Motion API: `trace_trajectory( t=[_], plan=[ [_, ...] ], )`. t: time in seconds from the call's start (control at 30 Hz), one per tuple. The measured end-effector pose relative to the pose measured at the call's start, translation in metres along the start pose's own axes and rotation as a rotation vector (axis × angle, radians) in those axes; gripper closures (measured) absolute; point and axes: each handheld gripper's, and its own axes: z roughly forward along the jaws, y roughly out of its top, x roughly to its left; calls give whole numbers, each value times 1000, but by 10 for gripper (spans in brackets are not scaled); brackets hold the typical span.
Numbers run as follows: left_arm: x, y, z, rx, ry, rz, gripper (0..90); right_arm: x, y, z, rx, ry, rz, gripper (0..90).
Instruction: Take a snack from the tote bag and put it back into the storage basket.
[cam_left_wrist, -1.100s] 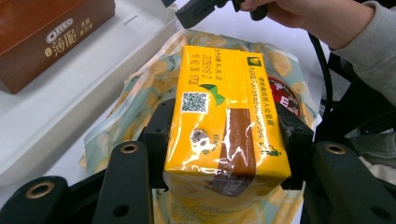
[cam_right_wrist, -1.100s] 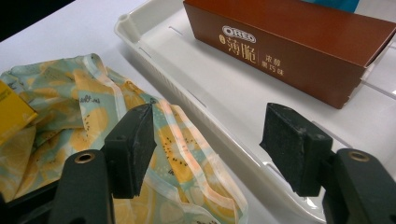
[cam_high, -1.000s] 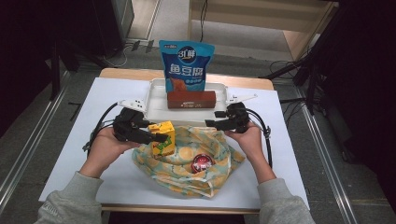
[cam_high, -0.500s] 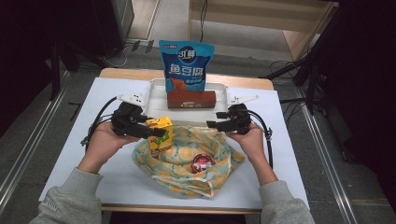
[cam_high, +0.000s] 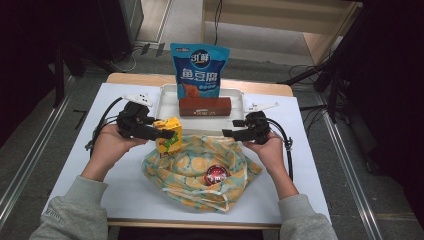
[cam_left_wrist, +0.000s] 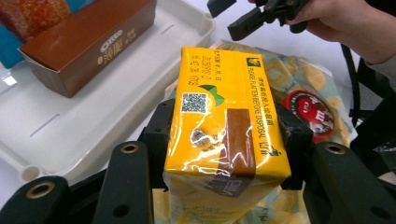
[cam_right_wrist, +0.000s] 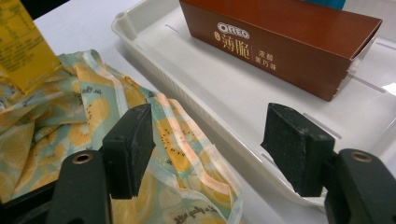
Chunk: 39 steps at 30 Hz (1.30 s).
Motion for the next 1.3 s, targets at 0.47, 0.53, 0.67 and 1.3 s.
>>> trace_trajectory(
  t=[0.47,0.53,0.67,1.3],
  plan=[
    [16,7,-4,-8,45,-19,514,3,1,0,-2,5,-3,345],
    [18,7,-4,-6,50,-18,514,3,1,0,-1,7,-1,345],
    [22,10,-4,-8,54,-24,514,3,1,1,2,8,-4,345],
    [48,18,-4,-36,148,-39,515,5,0,0,-5,6,-6,344]
  ],
)
